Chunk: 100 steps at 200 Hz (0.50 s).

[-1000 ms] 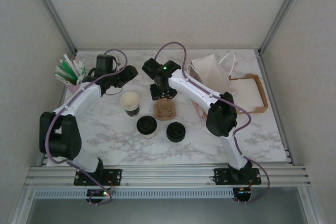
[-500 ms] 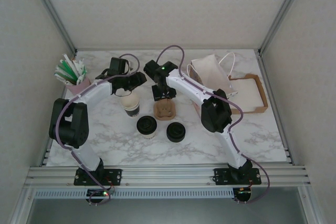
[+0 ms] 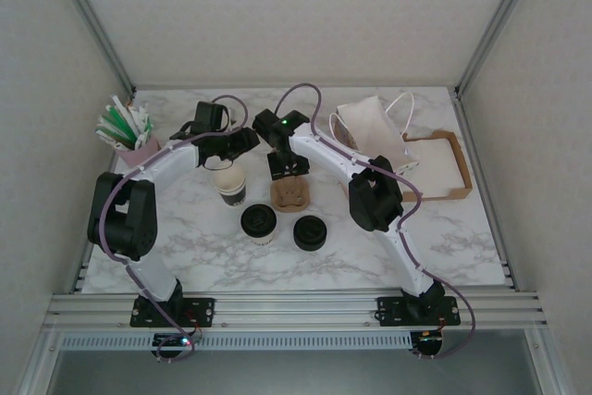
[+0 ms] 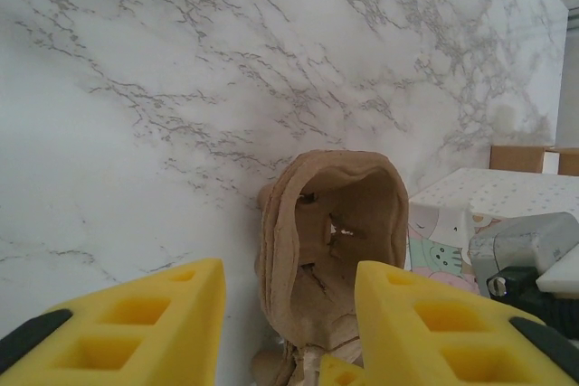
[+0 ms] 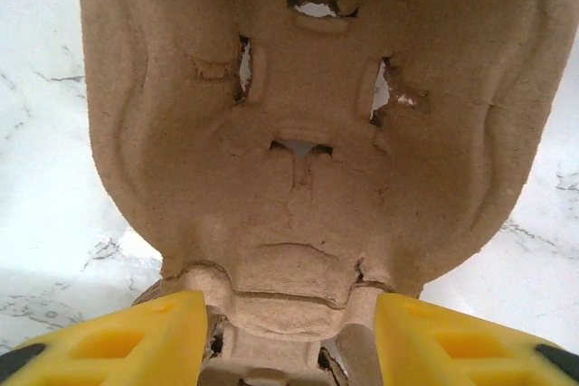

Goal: Pack the takeout coffee

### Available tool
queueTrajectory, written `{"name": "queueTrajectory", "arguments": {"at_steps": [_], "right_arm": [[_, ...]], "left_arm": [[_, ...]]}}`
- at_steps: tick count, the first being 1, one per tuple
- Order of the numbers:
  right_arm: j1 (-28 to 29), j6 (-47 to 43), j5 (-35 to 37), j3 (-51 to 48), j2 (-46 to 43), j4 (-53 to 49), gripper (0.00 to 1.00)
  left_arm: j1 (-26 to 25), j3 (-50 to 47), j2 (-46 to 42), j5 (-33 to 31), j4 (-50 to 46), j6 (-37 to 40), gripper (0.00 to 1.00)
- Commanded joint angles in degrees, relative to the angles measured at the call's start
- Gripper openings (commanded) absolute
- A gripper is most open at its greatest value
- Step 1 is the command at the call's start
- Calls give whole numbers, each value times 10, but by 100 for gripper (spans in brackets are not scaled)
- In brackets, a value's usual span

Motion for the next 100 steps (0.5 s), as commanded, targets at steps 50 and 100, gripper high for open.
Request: {"name": "queueTrajectory", "arguments": {"at_steps": [50,100], "right_arm": [[-6,8,-3,19,16,-17,50],[-5,11,-8,21,16,-20,50]], "left_arm": [[-3,3,0,6,8,8,41],[-4,0,-2,7,9,8,41]]}}
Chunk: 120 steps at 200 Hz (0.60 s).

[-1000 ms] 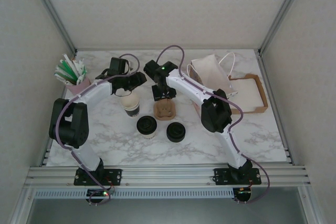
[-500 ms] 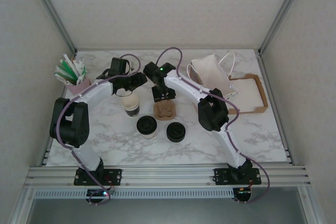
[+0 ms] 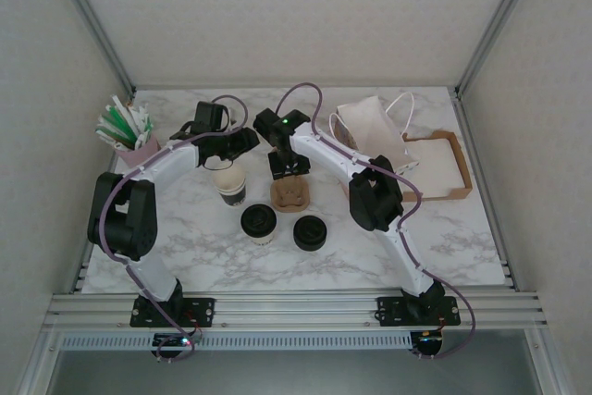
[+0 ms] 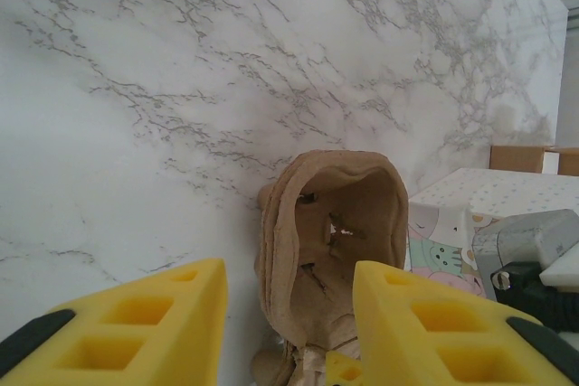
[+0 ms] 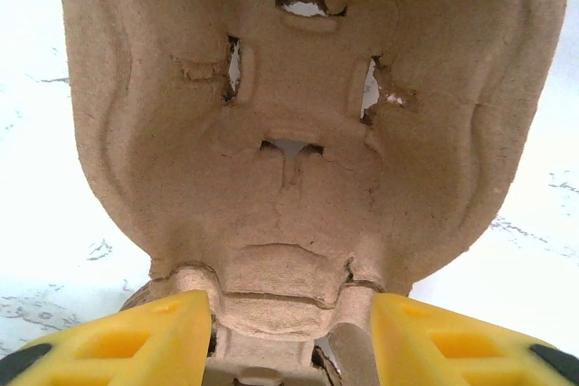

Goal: Pack the takeout coffee

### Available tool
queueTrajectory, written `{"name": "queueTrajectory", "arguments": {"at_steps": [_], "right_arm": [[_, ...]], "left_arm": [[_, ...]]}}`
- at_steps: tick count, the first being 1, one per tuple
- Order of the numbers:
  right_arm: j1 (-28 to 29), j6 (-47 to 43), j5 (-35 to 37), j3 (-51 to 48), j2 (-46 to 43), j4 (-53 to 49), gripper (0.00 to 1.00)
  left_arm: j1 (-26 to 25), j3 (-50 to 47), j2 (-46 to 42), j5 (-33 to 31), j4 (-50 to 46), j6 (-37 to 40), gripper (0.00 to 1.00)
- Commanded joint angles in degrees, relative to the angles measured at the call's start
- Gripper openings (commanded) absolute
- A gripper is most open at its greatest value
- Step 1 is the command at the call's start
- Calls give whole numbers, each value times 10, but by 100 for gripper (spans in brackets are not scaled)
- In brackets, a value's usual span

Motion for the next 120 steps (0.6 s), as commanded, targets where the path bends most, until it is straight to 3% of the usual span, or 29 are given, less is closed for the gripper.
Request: {"name": "queueTrajectory", "arguments": {"at_steps": [1,120], "right_arm": [[-4,9,-8,19,16,-16,50],[-3,24,-9,18,21,-21,50]], "left_arm": [[-4,0,-2,7,9,8,41],[-4,-9,-10,8,8,10,41]]}}
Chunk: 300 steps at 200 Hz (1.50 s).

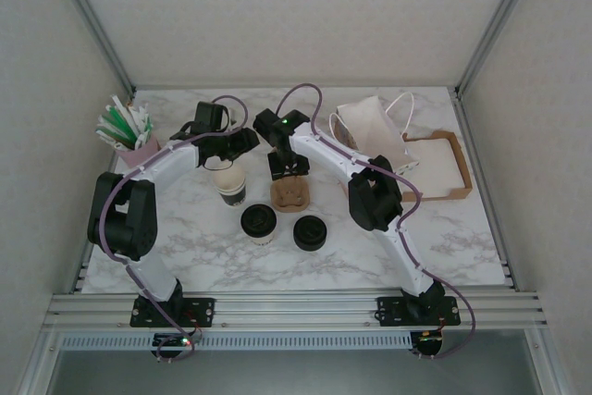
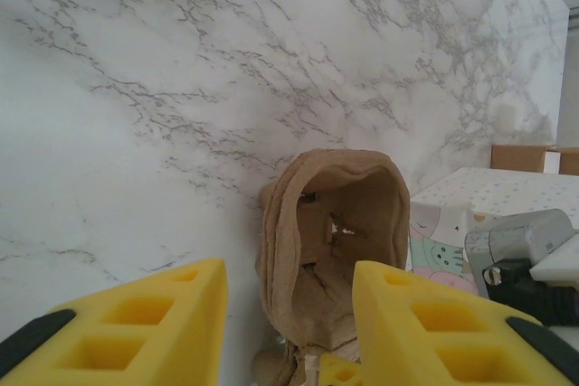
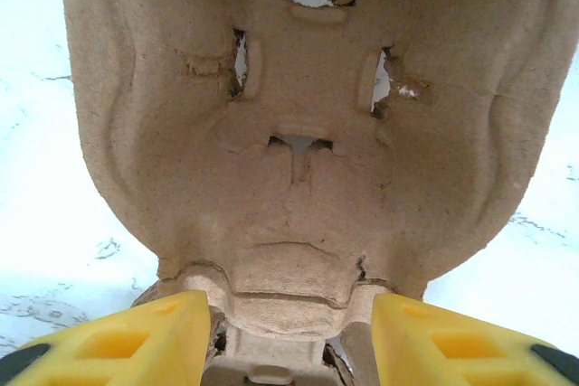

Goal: Pack the takeout coffee

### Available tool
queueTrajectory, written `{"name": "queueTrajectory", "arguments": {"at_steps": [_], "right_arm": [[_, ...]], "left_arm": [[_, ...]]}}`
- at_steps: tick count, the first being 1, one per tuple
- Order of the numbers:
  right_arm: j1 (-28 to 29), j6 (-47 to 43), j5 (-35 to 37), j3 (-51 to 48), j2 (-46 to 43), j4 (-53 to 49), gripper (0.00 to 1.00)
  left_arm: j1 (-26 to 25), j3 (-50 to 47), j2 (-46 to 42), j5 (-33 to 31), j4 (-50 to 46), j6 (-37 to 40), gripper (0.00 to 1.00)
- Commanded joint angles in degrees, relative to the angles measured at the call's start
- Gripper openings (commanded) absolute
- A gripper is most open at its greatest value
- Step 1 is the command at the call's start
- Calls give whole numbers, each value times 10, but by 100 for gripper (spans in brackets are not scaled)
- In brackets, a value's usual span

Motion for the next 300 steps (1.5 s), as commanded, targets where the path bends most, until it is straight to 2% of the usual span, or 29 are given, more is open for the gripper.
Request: {"name": "queueTrajectory", "arguments": {"at_steps": [1,64,87,160,205,300], "right_arm": [[-3,11,1,15,15,-19,50],[-3,12,8,14,20,-22,49],[-3,13,12,15,15,-21,43],[-4,-4,23,3,-12,-2,34],[-4,-16,27,-10,-31,12,34],[-6,-35,20,-42,-56,39,37]], "left_arm": [[-4,-6,-10,8,7,10,41],[-4,-12,-12,14,12,10,41],[-4,-14,-12,19,15,9,41],[-4,-27,-8,34,25,10,28],[-4,-24,-2,43,29,11,25],[-1,-7,-1,56,23,11,24]]}}
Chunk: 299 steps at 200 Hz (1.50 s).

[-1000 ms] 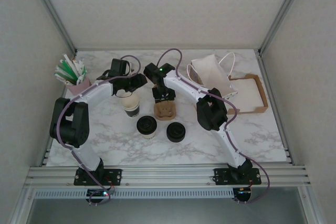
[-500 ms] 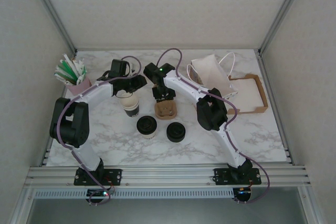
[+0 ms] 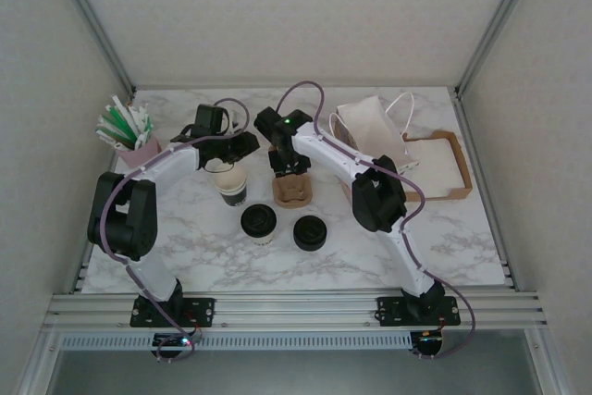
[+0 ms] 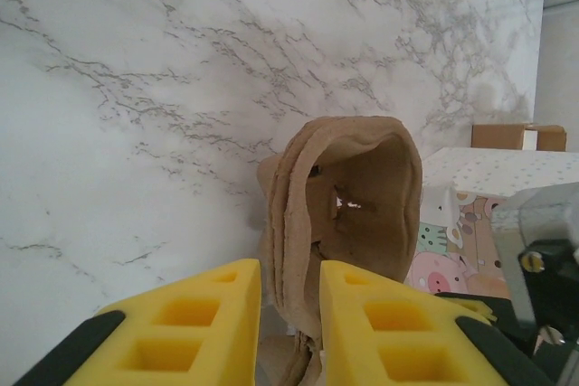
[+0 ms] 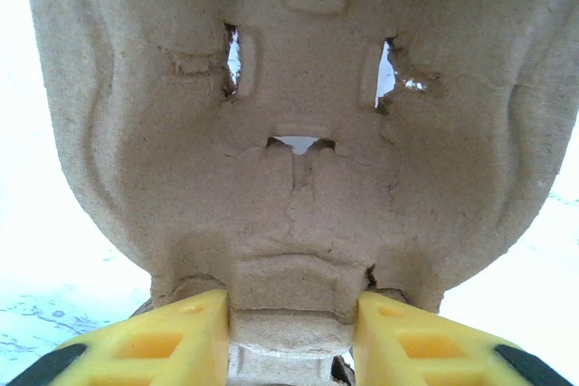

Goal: Pack the takeout coffee

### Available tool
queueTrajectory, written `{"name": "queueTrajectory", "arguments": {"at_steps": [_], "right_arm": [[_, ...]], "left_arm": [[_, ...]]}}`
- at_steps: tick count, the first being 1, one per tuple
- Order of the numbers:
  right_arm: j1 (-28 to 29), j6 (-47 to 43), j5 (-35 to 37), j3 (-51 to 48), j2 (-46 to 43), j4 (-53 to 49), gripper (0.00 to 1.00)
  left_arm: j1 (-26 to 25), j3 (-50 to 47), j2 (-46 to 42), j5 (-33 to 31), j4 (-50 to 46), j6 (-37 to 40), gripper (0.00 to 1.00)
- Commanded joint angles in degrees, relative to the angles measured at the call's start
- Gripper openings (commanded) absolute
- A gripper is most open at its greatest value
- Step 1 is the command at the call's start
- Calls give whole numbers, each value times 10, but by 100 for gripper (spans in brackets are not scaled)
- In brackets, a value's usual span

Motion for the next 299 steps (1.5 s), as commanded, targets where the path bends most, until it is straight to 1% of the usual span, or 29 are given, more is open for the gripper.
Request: {"name": "queueTrajectory", "arguments": {"at_steps": [1,34,68,118,155,180,205,243,299], "right_arm": [[-5,-13,4,-14,-27,9,37],[-8,-28,-3,-41,-44,34,37],[-12,-43,-16,-49,-46,49,37],[-14,-58,-27,-49,-47,62,38],[-14,-62,-34,-50,-48,66,38],[-15,-64,-38,-47,-45,67,38],[-14,-66,-44,-47,-47,68,38],[-15,-68,-44,-47,-47,66,38],[-17,-69,-36,-45,-46,61,38]], "left_arm": [[0,12,0,17,-3,11,24],[4,58,12,29,-21,16,26],[10,82,38,43,-25,16,28],[16,73,80,112,18,5,26],[17,51,92,147,62,-16,33],[18,43,97,157,78,-22,35],[18,32,103,174,103,-34,41],[18,28,108,177,107,-36,47],[18,25,94,169,88,-27,52]]}}
